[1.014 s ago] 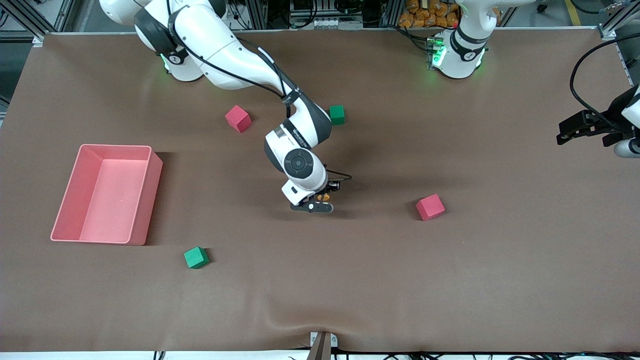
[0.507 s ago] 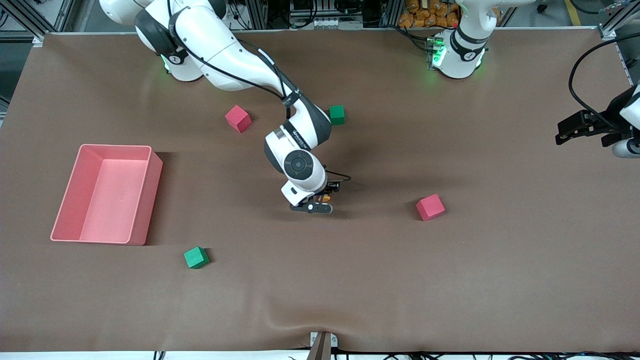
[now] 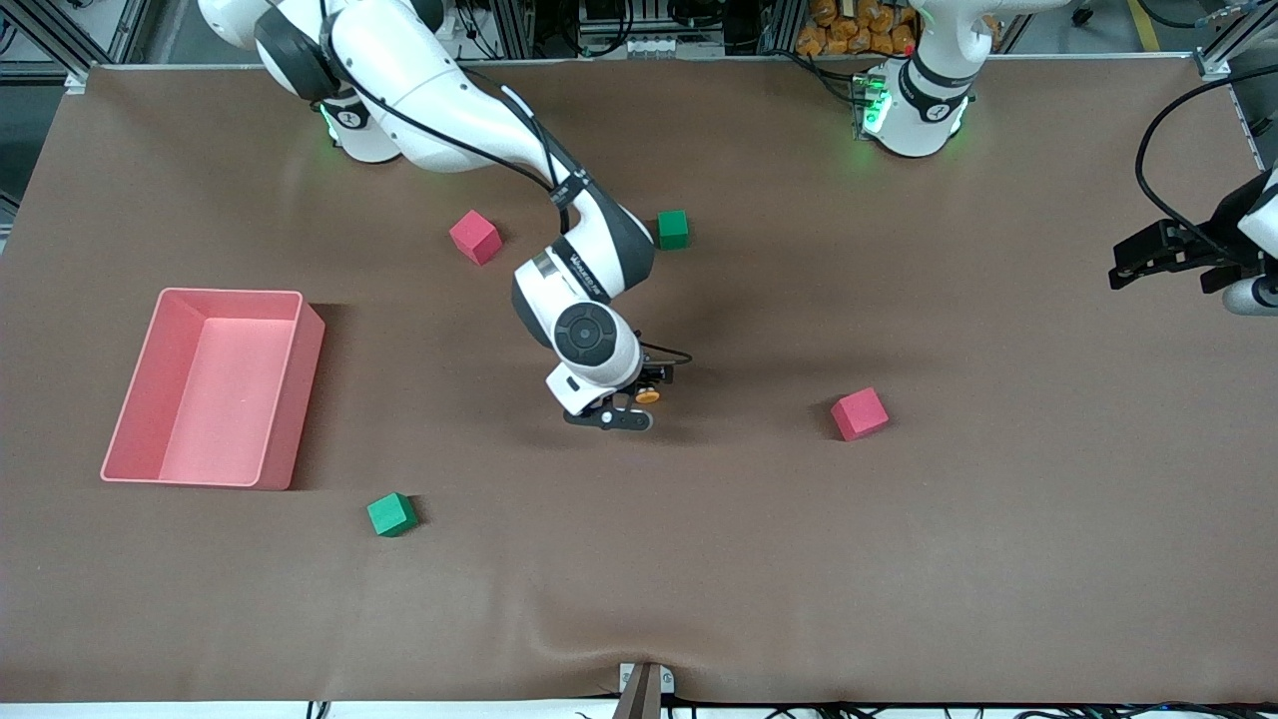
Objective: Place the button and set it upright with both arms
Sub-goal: 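Lower the button onto the table and open the right gripper, then withdraw the right gripper while the left gripper reaches the button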
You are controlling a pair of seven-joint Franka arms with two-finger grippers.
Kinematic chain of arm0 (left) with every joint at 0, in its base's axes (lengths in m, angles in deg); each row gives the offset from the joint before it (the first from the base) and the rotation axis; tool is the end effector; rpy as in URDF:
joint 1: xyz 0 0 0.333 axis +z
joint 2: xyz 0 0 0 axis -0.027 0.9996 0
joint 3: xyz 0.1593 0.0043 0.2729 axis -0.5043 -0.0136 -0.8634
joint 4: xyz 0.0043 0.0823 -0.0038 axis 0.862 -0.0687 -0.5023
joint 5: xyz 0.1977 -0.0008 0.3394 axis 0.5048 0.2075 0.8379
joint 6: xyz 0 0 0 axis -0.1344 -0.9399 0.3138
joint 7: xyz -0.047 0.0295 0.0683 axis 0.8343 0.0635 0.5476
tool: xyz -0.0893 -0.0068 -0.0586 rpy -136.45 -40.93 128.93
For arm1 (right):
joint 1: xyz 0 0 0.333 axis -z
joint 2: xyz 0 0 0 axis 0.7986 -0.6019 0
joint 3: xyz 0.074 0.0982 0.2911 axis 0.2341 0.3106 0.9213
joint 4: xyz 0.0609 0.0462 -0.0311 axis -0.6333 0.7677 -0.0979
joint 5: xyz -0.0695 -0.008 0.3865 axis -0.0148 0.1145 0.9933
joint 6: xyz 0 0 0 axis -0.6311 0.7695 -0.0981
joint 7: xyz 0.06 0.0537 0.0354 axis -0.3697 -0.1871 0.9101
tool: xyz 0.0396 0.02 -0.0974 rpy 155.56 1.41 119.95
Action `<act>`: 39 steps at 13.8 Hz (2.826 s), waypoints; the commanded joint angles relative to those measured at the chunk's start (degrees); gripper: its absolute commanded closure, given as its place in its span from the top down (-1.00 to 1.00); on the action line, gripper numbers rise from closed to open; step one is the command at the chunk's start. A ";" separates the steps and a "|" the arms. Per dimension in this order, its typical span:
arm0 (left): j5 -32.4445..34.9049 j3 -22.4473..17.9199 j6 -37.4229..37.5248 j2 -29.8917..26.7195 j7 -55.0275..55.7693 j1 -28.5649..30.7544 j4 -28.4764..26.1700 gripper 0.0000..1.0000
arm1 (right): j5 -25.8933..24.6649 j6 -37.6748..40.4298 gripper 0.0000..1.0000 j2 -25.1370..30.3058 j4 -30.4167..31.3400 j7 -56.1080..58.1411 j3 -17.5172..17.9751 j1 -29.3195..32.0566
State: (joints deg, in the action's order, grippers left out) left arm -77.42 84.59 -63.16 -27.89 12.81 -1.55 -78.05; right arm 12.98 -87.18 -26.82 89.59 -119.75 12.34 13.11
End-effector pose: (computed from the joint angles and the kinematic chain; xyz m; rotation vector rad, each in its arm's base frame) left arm 0.5665 0.0023 0.6068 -3.1316 0.0959 0.0497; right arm 0.5761 0.4707 0.2354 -3.0562 0.2041 0.2864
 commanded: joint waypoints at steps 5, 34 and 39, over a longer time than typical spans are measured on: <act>-0.35 0.13 0.41 1.37 -1.02 -2.36 0.95 1.00 | 0.54 12.58 1.00 6.72 0.83 6.53 -6.36 4.99; -18.17 1.71 -10.48 39.60 38.70 -33.04 18.53 1.00 | -5.08 31.83 1.00 54.00 39.42 68.87 -8.22 43.48; -22.24 1.54 -18.38 44.96 40.10 -35.58 18.61 1.00 | -5.26 35.71 1.00 54.10 31.61 62.66 -7.87 44.47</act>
State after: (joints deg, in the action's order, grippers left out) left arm -98.33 86.77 -79.49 14.69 50.84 -35.14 -61.56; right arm 8.51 -52.75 27.55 124.62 -53.18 3.15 57.44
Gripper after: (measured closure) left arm 0.000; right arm 0.000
